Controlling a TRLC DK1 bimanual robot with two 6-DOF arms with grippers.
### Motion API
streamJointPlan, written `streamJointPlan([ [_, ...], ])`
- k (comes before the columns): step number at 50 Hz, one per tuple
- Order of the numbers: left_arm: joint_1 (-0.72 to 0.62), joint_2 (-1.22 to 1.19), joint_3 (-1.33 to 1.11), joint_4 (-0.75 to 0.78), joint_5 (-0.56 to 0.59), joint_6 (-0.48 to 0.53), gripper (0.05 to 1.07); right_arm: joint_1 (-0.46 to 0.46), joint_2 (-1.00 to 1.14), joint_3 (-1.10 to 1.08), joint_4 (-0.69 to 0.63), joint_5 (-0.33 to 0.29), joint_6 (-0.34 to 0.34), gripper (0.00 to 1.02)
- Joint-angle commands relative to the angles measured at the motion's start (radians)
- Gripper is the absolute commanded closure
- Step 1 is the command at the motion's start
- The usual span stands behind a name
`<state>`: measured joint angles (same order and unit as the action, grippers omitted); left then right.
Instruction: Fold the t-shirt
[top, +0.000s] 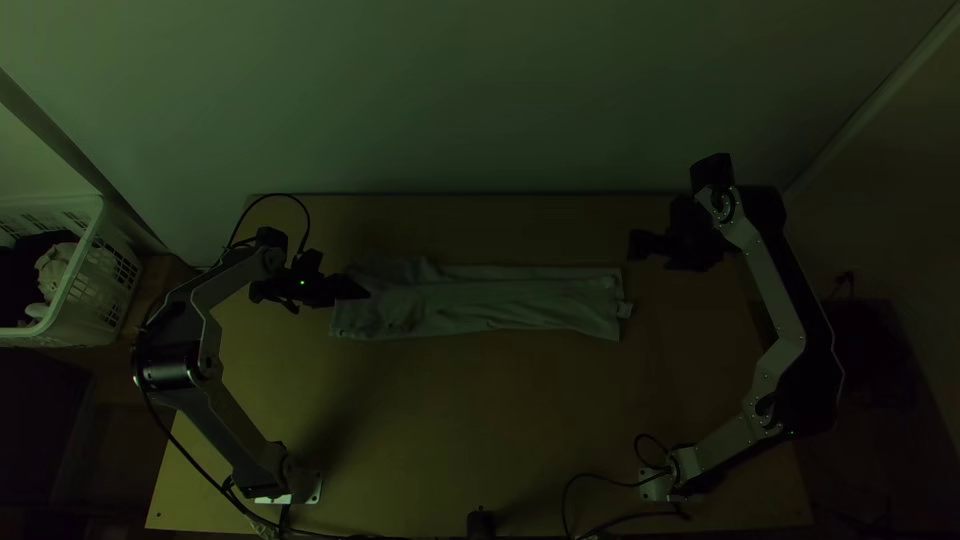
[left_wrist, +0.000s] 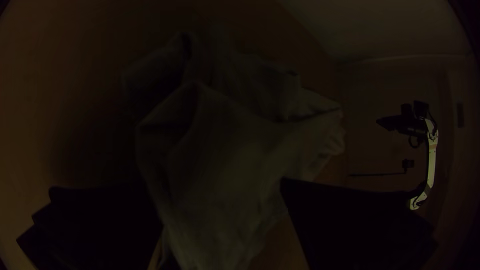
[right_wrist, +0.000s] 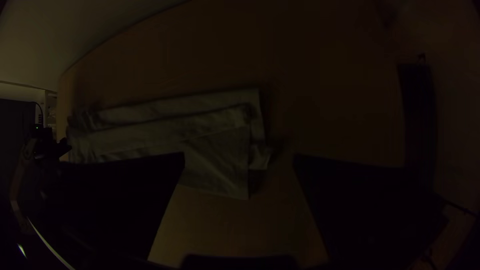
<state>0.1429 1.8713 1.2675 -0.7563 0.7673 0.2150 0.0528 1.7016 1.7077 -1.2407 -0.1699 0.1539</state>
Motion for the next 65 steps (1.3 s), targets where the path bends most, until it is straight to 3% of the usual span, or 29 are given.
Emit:
streamJointPlan([
  [1,-0.068,0.019,-0.074,0.061,-0.023,-0.103,0.09,0.019,-0.028,-0.036,-0.009,-0.003,0.021,0.03],
  [6,-0.112,0.025,-0.068,0.068,-0.046,-0.224,0.09,0.028,-0.039,-0.054,-0.005,-0.003,0.026,0.03],
  [12,-0.167,0.032,-0.065,0.109,-0.169,-0.325,0.13,0.035,-0.056,-0.086,0.006,-0.003,0.029,0.03],
  [16,-0.187,0.017,-0.066,0.118,-0.224,-0.368,0.38,0.042,-0.071,-0.117,0.023,-0.003,0.033,0.03],
  [21,-0.193,-0.043,-0.088,0.126,-0.255,-0.402,0.77,0.045,-0.088,-0.148,0.037,-0.003,0.036,0.03],
  [24,-0.192,-0.075,-0.1,0.149,-0.278,-0.404,1.06,0.045,-0.1,-0.169,0.05,-0.003,0.039,0.03],
  [39,-0.085,-0.192,-0.091,0.054,-0.309,-0.335,1.04,0.055,-0.149,-0.272,0.116,-0.005,0.052,0.03],
  [65,0.42,-0.169,0.168,-0.144,-0.497,0.104,1.04,0.022,-0.214,-0.402,0.208,-0.003,0.038,0.03],
])
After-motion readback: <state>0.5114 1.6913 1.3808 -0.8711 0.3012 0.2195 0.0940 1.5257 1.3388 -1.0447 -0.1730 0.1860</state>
